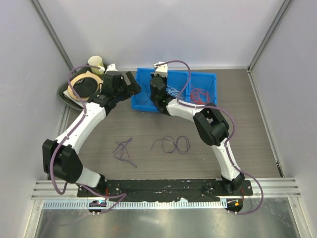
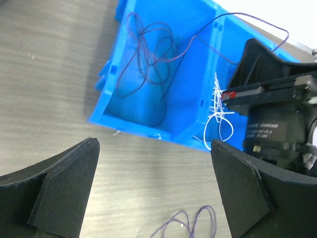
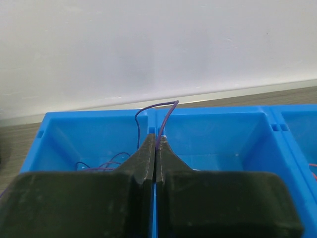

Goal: Untangle the cables

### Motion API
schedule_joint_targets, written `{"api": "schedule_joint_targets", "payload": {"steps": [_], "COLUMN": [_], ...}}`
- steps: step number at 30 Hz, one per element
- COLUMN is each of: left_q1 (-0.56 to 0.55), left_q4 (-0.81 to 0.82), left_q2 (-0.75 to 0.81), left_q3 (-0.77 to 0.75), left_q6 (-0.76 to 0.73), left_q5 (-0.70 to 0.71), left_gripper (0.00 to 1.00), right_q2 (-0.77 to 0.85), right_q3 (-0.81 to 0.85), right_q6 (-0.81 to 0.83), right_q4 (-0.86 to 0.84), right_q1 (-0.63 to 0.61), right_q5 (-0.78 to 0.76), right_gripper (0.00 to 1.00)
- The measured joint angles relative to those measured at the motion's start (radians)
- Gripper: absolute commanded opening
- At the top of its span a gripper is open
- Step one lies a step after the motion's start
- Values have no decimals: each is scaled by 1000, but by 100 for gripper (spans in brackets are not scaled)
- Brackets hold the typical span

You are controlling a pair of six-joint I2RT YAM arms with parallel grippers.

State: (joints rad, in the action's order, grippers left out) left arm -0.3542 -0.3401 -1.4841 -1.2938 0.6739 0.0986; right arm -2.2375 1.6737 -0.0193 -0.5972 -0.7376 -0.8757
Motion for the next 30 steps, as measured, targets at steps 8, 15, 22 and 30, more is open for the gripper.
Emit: {"api": "schedule_joint_targets", "payload": {"steps": [8, 15, 22, 30], "left_q1": [-1, -3, -3, -3], "left_q4": [-100, -200, -296, -359], "left_q2": [160, 316, 380, 405], "left_q3": [221, 410, 481, 515], "left_q6": [240, 368, 394, 393], "left_q5": [76, 119, 139, 167], "left_gripper": [100, 100, 100, 100], "right_q2": [-36, -117, -135, 3], "right_q3": [106, 223, 222, 196], "right_q6": [75, 87, 18, -50], "right_q4": [60, 140, 303, 494], "right_q1": [-3, -8, -11, -19], "right_q5": [0, 74, 193, 325], "right_gripper": [1, 6, 49, 76]}}
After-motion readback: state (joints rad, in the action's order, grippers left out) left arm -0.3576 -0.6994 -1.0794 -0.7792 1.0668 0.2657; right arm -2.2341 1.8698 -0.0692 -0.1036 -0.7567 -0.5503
